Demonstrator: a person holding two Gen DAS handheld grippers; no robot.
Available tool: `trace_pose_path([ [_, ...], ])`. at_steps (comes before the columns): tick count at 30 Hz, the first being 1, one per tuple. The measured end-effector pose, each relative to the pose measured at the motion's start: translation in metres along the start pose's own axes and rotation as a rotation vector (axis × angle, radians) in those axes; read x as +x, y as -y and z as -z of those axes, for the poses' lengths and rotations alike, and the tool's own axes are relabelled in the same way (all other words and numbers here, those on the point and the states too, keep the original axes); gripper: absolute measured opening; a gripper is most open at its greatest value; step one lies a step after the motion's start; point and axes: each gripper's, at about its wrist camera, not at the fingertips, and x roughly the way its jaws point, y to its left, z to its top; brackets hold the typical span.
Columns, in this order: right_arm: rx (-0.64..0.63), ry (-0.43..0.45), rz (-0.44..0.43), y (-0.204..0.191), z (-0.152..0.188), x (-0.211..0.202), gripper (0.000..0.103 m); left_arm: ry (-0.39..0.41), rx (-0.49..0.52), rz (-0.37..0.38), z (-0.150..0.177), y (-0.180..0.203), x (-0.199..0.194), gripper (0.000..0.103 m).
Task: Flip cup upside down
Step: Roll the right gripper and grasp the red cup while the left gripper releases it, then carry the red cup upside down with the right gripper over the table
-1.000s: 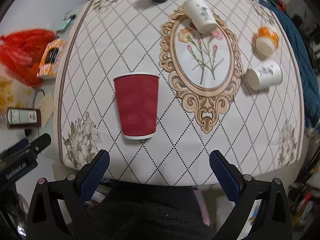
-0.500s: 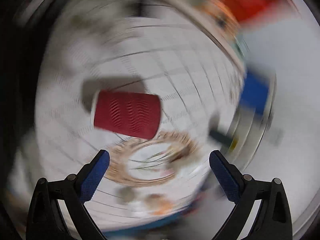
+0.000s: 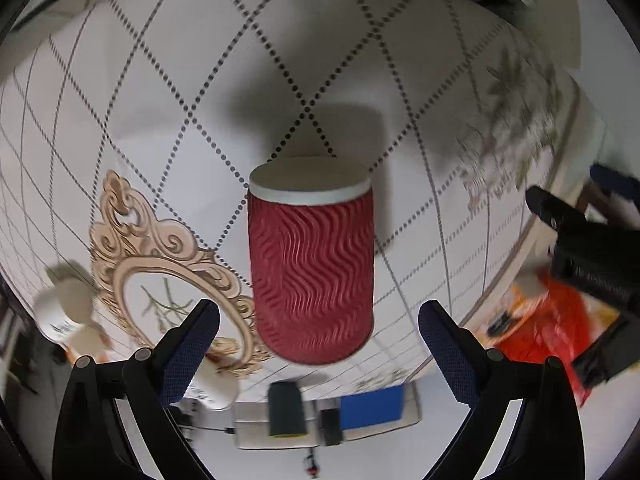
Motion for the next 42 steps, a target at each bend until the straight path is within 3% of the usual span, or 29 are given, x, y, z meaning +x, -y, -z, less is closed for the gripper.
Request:
trace_pose_path([
  [6,-0.136,0.013,0.034,-0.011,-0.002,0.021,0.101,-0.010,-0.001,0.000,-0.003,0.000,0.008,0.097],
  [12,-0.177,0.031,0.028,-0.019,-0.007,0.035,0.101,-0.011,0.000,-0.004,-0.006,0.002,0.004,0.097],
  [16,-0.161,0.035,0.013,-0.022,-0.011,0.043,0.088,-0.019,0.003,-0.003,-0.008,0.005,0.005,0.097],
  [18,-0.143,0.036,0.009,-0.023,-0.015,0.046,0.081,-0.023,0.006,-0.002,-0.009,0.006,0.005,0.097],
  [35,0.051,0.058,0.015,0.002,-0.016,0.036,0.079,-0.012,0.010,-0.027,-0.015,0.011,0.000,0.097],
  [40,0.143,0.042,-0.029,0.019,-0.005,0.037,0.078,0.002,0.019,-0.036,-0.017,0.009,-0.006,0.097],
  [42,0.231,0.034,-0.086,0.030,0.004,0.039,0.078,0.008,0.021,-0.038,-0.019,0.009,-0.009,0.097],
])
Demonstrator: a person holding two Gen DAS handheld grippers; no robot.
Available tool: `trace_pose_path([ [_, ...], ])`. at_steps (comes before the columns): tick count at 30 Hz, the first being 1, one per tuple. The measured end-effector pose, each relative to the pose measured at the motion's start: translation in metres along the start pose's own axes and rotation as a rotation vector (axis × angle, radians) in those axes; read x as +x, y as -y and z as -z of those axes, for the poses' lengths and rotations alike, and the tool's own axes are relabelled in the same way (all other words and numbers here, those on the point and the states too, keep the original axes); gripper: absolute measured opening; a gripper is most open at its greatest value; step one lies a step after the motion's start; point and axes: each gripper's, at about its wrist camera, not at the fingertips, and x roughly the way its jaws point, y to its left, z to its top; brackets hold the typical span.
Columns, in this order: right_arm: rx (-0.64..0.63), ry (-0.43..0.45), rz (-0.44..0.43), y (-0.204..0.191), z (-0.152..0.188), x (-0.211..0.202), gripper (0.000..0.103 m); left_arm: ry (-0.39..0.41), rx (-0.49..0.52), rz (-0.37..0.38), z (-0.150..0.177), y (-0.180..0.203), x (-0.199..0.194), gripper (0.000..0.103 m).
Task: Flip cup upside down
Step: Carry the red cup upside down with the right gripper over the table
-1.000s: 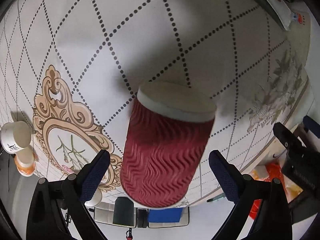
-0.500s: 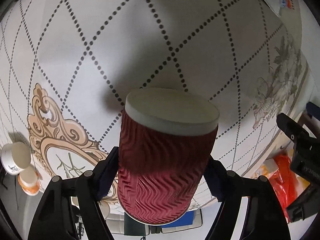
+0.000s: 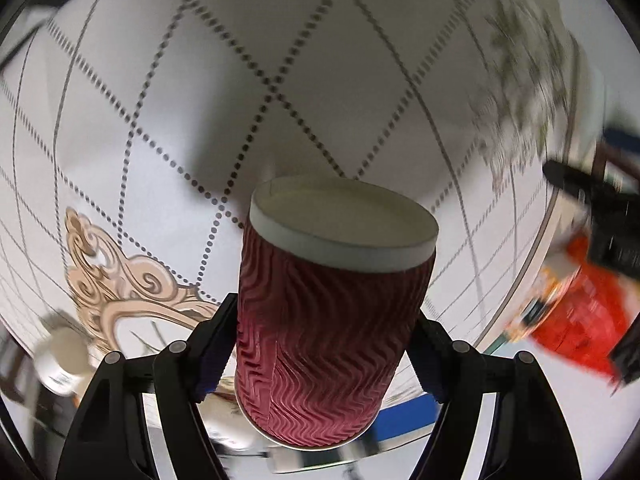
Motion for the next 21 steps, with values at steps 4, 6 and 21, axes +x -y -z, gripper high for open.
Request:
trace_pose_path([
  [4,0.168,-0.023,-0.110,0.021,0.008,0.003,0.078,0.010,0.008,-0.003,-0.004,0.001,-0.006,0.097],
  [6,0.283,-0.029,-0.189,0.033,0.014,0.006,0.079,0.016,0.015,-0.005,-0.006,0.003,-0.010,0.097],
  [21,1.167,-0.020,-0.807,0.083,0.094,0.059,0.079,0.038,0.073,-0.003,-0.011,0.022,-0.019,0.097],
])
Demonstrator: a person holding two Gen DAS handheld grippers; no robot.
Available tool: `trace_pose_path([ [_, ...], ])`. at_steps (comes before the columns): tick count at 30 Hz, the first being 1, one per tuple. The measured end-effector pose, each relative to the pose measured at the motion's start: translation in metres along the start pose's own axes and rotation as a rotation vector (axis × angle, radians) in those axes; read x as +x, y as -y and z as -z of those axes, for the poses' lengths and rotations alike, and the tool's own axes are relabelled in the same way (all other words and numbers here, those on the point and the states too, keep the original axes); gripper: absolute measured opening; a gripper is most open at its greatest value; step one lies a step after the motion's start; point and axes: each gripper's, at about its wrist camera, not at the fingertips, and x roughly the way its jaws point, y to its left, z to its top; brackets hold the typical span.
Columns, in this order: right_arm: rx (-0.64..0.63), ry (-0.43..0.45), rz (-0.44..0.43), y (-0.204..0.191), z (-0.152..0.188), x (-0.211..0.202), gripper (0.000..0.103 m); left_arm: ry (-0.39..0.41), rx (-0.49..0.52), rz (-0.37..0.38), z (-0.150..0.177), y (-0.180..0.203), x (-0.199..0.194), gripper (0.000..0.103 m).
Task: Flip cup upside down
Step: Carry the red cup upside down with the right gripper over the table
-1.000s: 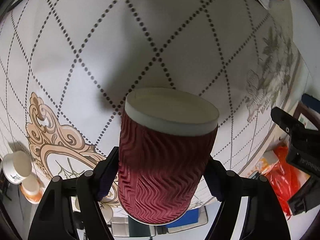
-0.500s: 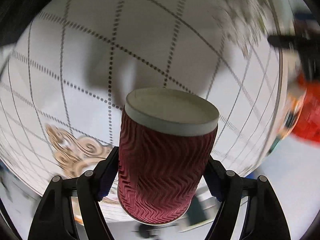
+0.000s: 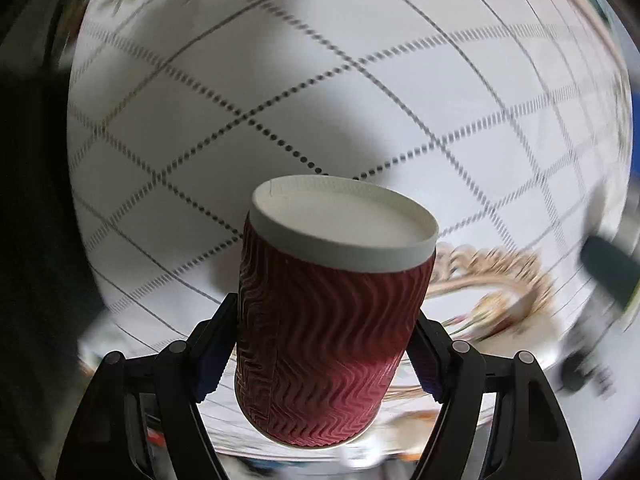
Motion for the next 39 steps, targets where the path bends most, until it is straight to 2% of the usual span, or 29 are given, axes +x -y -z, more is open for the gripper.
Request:
trace_pose_path([
  [5,0.242,0.020,-0.171,0.023,0.004,0.003,0.079,0.002,0.008,0.003,-0.003,0.003,-0.002,0.097],
  [9,0.385,0.009,-0.267,0.040,0.012,0.009,0.079,0.007,0.016,0.001,-0.004,0.005,-0.005,0.097],
  [18,0.619,-0.008,-0.460,0.074,0.032,0.029,0.079,0.010,0.042,0.002,-0.002,0.017,-0.008,0.097],
  [29,0.754,-0.058,-0.535,0.091,0.043,0.049,0.083,0.008,0.063,0.000,0.004,0.031,-0.010,0.097],
  [31,0.764,-0.059,-0.536,0.103,0.044,0.050,0.087,0.009,0.063,-0.002,0.004,0.030,-0.009,0.097],
  [39,0.838,-0.040,-0.563,0.152,0.051,0.043,0.087,0.011,0.064,-0.003,0.005,0.029,-0.009,0.097],
])
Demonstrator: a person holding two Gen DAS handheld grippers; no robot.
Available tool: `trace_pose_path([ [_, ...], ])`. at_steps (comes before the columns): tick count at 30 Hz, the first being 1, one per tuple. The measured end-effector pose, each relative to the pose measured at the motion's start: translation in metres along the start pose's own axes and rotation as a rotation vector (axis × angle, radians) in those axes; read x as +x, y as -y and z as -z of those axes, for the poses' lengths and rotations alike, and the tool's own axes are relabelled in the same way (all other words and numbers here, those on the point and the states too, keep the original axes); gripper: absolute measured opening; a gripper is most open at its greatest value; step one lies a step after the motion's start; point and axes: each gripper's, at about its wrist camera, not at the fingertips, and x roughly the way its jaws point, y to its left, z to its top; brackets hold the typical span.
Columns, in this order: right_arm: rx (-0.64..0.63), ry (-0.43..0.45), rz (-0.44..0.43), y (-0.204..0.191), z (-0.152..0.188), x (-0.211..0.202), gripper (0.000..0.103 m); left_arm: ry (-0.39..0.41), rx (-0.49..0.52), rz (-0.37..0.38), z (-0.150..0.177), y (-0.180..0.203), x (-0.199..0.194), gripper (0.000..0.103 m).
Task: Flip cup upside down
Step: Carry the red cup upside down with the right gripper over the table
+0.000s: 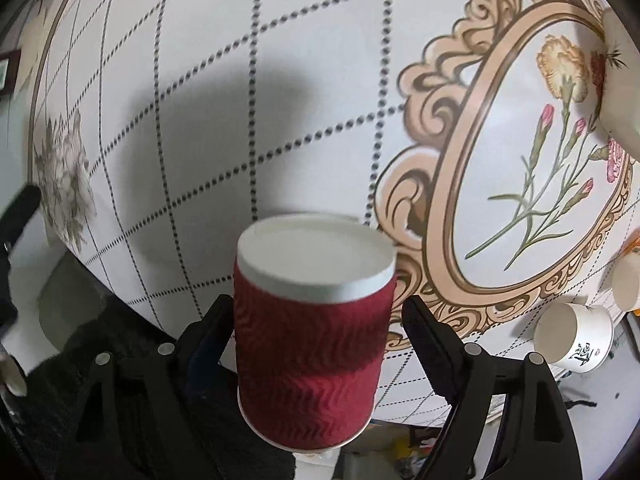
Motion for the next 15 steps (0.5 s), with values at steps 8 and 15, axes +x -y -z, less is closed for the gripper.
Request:
trace_pose_path([
  [8,0.035,0.079,-0.016,0.002,-0.005,-0.023,0.072,-0.013,0.003,0.010,-0.002,0.002,0.001,0.097],
  [15,0.038,0.281,-0.020,0.002,0.022,-0.067,0.072,-0.034,-0.048,0.061,-0.013,-0.016,0.003,0.097],
])
